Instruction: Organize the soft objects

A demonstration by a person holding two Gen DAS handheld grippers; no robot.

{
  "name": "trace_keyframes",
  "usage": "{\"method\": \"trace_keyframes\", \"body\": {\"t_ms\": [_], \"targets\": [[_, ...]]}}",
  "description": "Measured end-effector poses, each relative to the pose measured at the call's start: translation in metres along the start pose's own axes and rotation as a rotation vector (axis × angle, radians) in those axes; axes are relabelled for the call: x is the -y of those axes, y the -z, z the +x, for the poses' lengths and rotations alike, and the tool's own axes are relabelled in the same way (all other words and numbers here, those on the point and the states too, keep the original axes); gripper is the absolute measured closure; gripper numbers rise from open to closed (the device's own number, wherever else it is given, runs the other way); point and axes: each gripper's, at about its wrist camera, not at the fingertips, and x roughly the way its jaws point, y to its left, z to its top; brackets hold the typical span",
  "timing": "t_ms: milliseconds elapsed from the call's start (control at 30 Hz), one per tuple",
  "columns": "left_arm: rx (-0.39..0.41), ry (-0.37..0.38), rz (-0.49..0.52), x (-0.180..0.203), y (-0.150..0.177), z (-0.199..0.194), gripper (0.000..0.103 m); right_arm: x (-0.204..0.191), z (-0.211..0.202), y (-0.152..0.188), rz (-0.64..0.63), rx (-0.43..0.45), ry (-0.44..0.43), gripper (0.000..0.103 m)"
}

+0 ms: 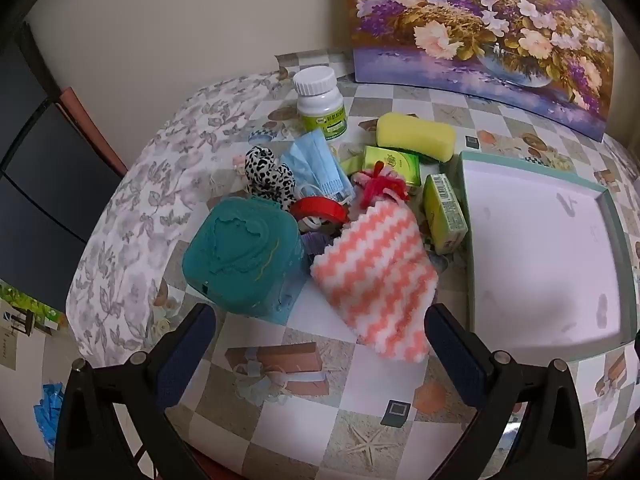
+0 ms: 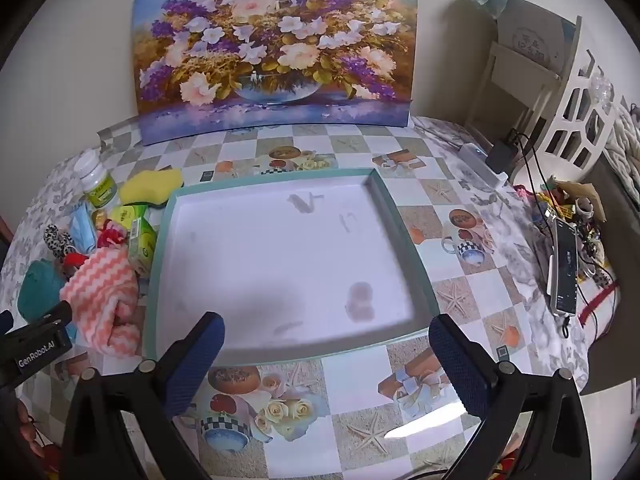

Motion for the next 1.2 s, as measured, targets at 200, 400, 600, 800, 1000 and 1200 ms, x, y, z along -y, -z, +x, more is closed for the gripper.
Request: {"method": "trace_keyframes", "body": {"t_ms": [200,400,600,800,1000,1200], "targets": [[-0.02,0.011,-0.002,0.0,0.003,0.004,0.0,0.0,0.001,0.0,0.002,0.0,0.002,0.0],[-0.035,0.014,-0.006,-0.001,0.0,0.005,0.0,-0.001,0.001,-0.005,0.003,-0.008,-0.004,0.0],[-0.036,0.019,-0.004,-0.001,0.0,0.004,0.0,-0.002,0.003,0.002,-0.001,-0.011,-0.005,0.0],[-0.037,0.018,-0.003,0.0,0.0,0.005,0.0,-0.007,0.008,0.004,-0.014,-0.039,-0.013,0.0],[-0.037,0.018,-0.003,0.0,0.0,0.005,0.0,-0.013,0.014,0.005,-0.021,-0.065,-0.026,0.0],[-0.043,0.018,-0.004,0.0,0.001,0.006,0.0,-0.02,0.021,0.007,-0.033,-0.09,-0.047,0.0]]}}
